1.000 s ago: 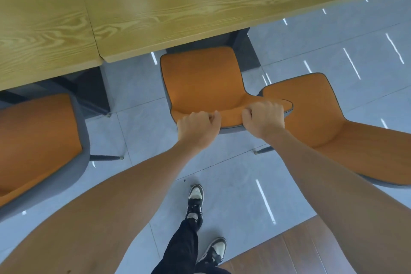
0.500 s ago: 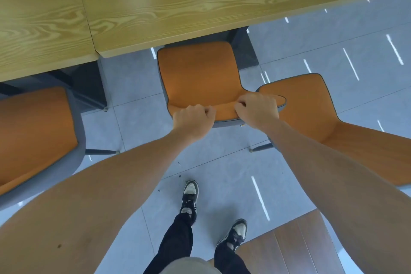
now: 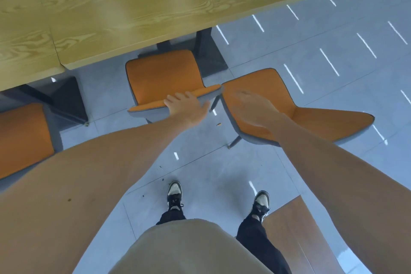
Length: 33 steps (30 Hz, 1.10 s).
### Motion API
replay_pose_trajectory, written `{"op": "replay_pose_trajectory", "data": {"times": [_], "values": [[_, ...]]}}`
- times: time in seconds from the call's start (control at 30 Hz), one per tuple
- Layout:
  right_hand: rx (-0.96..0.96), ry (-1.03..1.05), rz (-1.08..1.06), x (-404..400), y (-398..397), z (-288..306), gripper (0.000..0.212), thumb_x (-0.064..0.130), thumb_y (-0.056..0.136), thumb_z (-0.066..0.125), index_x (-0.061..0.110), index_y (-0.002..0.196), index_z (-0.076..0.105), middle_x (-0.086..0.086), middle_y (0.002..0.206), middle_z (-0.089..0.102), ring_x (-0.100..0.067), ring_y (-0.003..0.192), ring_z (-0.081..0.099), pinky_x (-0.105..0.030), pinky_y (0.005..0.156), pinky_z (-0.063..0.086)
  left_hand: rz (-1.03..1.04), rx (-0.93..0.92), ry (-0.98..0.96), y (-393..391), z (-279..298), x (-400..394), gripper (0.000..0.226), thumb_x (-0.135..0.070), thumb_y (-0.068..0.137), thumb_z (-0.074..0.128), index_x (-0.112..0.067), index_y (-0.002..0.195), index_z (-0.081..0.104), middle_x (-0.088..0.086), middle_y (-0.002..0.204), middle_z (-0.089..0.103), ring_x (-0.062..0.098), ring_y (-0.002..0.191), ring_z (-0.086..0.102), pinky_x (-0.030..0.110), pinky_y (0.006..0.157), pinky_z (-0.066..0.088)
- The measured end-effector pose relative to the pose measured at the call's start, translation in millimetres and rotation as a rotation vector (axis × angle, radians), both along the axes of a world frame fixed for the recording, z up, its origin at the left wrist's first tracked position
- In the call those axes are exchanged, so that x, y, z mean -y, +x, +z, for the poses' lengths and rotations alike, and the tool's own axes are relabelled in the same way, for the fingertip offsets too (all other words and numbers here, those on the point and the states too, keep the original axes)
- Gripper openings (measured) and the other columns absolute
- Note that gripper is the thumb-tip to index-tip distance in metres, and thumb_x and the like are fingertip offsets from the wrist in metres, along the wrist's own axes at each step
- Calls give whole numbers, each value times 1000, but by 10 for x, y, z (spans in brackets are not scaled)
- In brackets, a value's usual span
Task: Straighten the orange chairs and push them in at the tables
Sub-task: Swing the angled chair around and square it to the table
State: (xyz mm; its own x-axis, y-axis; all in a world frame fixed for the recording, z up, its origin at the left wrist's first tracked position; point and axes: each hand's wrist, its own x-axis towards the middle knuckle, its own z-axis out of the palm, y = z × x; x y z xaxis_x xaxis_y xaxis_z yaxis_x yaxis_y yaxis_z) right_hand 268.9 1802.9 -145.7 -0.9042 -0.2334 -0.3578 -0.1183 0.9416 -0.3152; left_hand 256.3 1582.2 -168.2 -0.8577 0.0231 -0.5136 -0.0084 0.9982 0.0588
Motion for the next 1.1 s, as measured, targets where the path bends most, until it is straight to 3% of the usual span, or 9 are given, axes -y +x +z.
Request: {"op": "replay_pose_trajectory", "data": {"times": [0.17,0.23,0.3,0.4,0.47,0.57,0.77,0.9,1.1], "values": [[37,116,-92,-1314,145,82,43,36,99,43,26,140,48,0,152,41,-24,128,48,-34,100,38,72,13,200,98,51,-985,72,-69,95,26,-10,117,62,31,143,39,44,128,41,38,72,48],[67,125,-134,-1860,239,51,54,49,95,41,35,146,40,7,161,27,-21,139,36,-42,109,32,49,54,326,203,72,-1461,66,-64,98,26,-11,117,62,15,115,64,31,98,66,37,72,52],[55,152,-128,-2361,327,-36,57,54,92,42,34,145,42,5,160,28,-25,141,35,-47,111,30,29,38,399,375,86,-2009,58,-58,99,27,-13,87,61,2,78,63,24,71,65,38,70,51],[2,171,-47,-2968,471,-79,45,47,96,37,27,132,55,-2,146,47,-31,129,46,-46,105,36,55,5,444,683,75,-2853,64,-58,100,22,-13,67,54,2,69,62,22,68,61,41,71,54],[-25,197,26,-3355,629,-87,58,44,86,10,20,101,61,-1,109,61,-30,106,56,-45,91,47,97,17,491,935,1,-3413,65,-60,99,20,-14,72,56,1,73,63,21,72,57,40,72,52],[-57,187,-35,-3757,901,-194,37,37,78,13,19,66,43,8,64,37,-19,63,43,-28,60,31,143,37,516,1304,-138,-3950,62,-58,98,20,-14,71,56,4,71,66,22,72,59,38,75,47],[-283,194,35,-4089,937,-577,34,30,88,48,17,58,56,5,58,51,-20,65,46,-30,68,21,235,-176,388,1482,-392,-4318,48,-42,104,29,-18,74,57,1,82,63,25,86,55,42,90,42],[-317,166,25,-3953,862,-723,38,23,85,44,13,48,47,0,47,46,-26,52,45,-32,58,29,307,-195,393,1387,-545,-4202,55,-35,100,27,-14,56,53,0,56,56,22,62,54,38,77,43],[-523,-13,32,-3831,410,-747,36,18,77,42,16,42,35,1,40,31,-23,38,28,-22,52,8,365,-304,321,951,-555,-4067,62,-44,92,20,-11,43,37,-5,37,33,15,36,33,26,47,22]]}}
